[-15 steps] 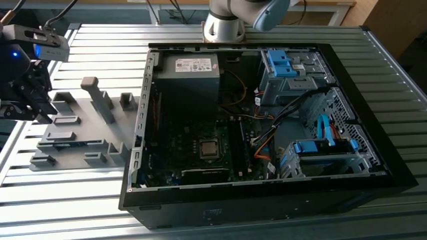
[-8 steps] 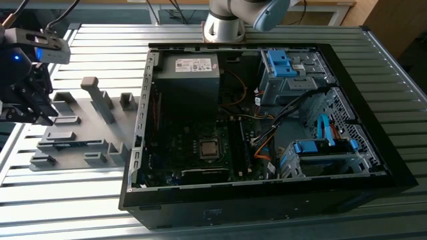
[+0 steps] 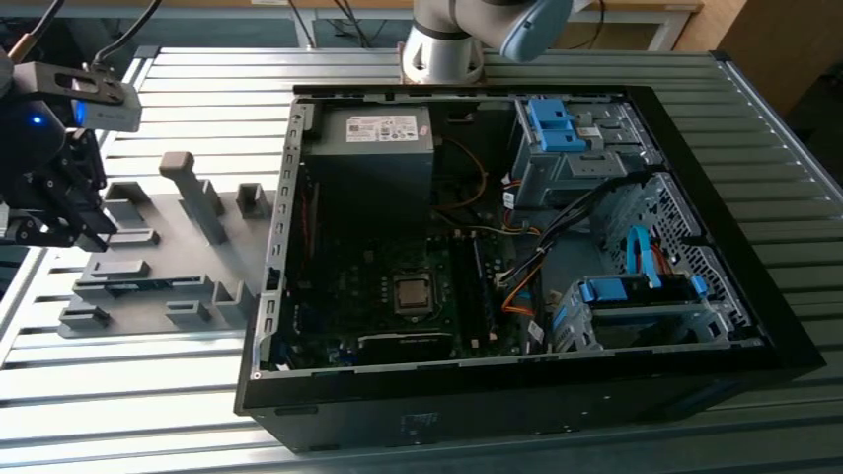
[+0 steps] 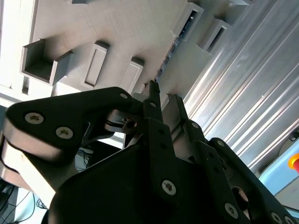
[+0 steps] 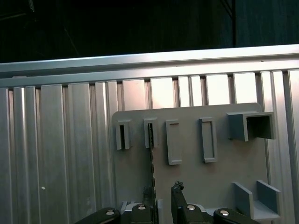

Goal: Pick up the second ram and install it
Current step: 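Pick up the second ram and move it above second insertion slot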

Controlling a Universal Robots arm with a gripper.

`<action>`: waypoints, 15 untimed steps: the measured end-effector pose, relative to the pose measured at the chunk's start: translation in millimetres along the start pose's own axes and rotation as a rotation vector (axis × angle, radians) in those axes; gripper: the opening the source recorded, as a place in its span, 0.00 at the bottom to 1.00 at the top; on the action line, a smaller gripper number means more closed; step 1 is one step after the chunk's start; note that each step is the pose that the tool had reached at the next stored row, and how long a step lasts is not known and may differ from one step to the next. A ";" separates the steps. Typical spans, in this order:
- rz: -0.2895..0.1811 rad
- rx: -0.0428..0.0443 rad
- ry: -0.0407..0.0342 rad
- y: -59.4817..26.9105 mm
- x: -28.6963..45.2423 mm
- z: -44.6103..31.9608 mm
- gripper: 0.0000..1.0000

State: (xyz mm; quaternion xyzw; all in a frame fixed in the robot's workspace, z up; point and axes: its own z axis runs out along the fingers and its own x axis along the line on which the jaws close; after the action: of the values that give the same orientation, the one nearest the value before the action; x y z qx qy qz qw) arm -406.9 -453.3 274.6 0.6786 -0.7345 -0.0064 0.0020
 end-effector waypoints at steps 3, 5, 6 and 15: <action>0.000 0.0001 -0.0002 0.0 0.0 0.2 0.30; 0.000 0.0001 -0.0001 0.0 0.0 0.3 0.30; 0.000 0.0001 -0.0001 0.0 0.0 0.4 0.30; -0.005 0.0001 -0.0001 -0.2 1.9 8.9 0.30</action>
State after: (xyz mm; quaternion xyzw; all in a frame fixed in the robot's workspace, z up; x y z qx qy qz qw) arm -407.0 -455.1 265.6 0.6804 -0.7328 -0.0064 0.0018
